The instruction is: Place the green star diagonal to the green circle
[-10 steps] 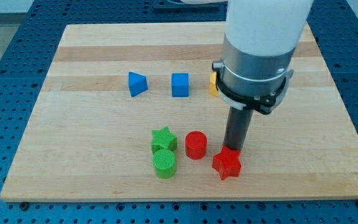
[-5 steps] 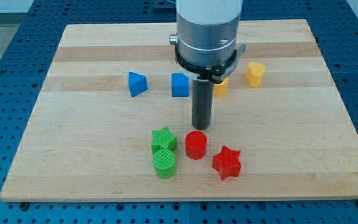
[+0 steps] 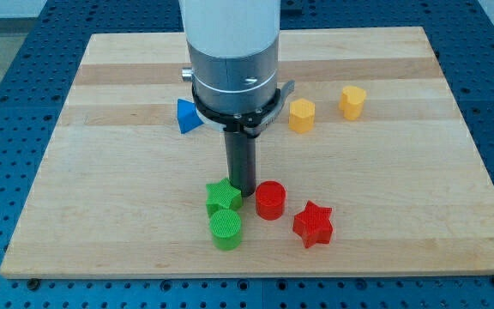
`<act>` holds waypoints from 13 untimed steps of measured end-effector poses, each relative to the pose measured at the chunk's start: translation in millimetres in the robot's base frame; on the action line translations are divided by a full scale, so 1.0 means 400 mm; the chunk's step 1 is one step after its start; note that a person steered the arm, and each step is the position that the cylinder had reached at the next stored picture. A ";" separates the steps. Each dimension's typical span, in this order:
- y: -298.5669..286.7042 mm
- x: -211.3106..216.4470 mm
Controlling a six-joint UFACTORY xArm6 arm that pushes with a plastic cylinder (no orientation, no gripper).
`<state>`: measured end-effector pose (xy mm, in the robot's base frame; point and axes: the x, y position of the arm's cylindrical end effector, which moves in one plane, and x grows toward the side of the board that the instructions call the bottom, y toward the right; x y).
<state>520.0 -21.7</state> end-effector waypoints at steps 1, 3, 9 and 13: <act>0.004 0.037; -0.054 -0.046; -0.201 0.246; 0.086 0.214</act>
<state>605.4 12.5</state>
